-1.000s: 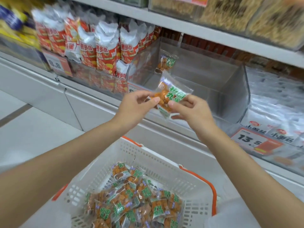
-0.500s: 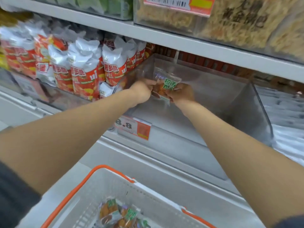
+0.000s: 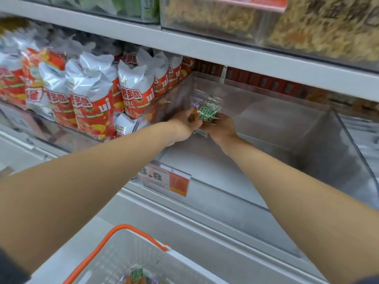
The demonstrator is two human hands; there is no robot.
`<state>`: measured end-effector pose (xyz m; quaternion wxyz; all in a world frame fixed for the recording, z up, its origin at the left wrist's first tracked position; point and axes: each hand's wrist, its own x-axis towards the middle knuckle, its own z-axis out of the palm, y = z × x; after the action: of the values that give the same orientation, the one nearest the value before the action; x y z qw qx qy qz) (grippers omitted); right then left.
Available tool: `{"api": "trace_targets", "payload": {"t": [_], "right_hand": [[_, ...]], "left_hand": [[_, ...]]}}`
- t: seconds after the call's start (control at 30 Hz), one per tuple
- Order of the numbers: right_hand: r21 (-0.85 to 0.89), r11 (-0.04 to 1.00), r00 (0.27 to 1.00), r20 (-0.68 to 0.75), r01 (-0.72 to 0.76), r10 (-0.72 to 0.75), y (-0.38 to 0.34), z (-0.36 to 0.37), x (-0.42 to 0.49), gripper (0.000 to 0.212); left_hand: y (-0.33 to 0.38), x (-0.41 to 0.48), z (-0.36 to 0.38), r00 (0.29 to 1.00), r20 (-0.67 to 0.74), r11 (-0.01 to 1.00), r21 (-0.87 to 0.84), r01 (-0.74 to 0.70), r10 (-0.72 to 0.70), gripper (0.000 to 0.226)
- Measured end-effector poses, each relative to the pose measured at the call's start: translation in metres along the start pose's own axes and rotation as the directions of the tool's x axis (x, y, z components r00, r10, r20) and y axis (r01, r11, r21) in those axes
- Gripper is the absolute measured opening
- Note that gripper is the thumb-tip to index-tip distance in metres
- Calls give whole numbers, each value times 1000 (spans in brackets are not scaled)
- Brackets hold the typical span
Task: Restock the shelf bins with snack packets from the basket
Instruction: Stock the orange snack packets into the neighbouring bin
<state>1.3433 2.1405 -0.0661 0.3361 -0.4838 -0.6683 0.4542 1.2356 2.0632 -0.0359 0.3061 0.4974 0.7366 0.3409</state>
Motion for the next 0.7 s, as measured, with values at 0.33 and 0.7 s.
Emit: {"api": "trace_targets", "payload": {"t": [0.33, 0.7], "right_hand": [[171, 985, 995, 104, -11, -7, -5, -8, -13, 42], [-103, 990, 992, 63, -98, 105, -26, -31, -37, 75]], "left_hand": [[-2, 1, 3, 1000, -12, 993, 118, -15, 16, 58], [17, -28, -5, 1000, 2, 986, 169, 12, -12, 58]]}}
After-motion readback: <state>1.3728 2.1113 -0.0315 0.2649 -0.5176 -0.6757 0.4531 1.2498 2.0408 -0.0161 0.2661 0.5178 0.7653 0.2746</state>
